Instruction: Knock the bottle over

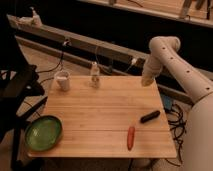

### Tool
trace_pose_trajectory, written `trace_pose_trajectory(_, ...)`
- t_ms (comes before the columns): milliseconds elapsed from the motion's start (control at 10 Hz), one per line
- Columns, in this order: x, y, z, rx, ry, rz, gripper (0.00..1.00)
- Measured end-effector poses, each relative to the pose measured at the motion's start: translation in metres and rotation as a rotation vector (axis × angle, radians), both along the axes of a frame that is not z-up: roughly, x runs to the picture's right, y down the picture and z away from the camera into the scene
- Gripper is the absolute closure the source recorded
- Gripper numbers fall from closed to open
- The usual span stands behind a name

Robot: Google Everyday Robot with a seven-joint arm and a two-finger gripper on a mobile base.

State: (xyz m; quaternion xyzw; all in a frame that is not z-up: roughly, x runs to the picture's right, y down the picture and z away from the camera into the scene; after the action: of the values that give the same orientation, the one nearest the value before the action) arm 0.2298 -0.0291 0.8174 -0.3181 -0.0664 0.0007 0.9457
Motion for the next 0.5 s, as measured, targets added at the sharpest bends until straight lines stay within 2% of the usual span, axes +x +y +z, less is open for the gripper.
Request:
trace_pose_trajectory(100,-0.015,0.001,0.0,0.0,-0.005,0.001,0.82)
trace_pose_trajectory(200,-0.024,-0.001,-0.001,0.044,-0.021,0.009,0.93)
trace_pose_trajectory(300,-0.027,-0.007,-0.001,0.103,-0.045,0.032,0.99)
trace_pose_trajectory(400,-0.031,-0.014,0.001,0.155,-0.072,0.049,1.0)
trace_pose_trajectory(500,-0.041,-0.02,0.003,0.186,-0.096,0.058,1.0)
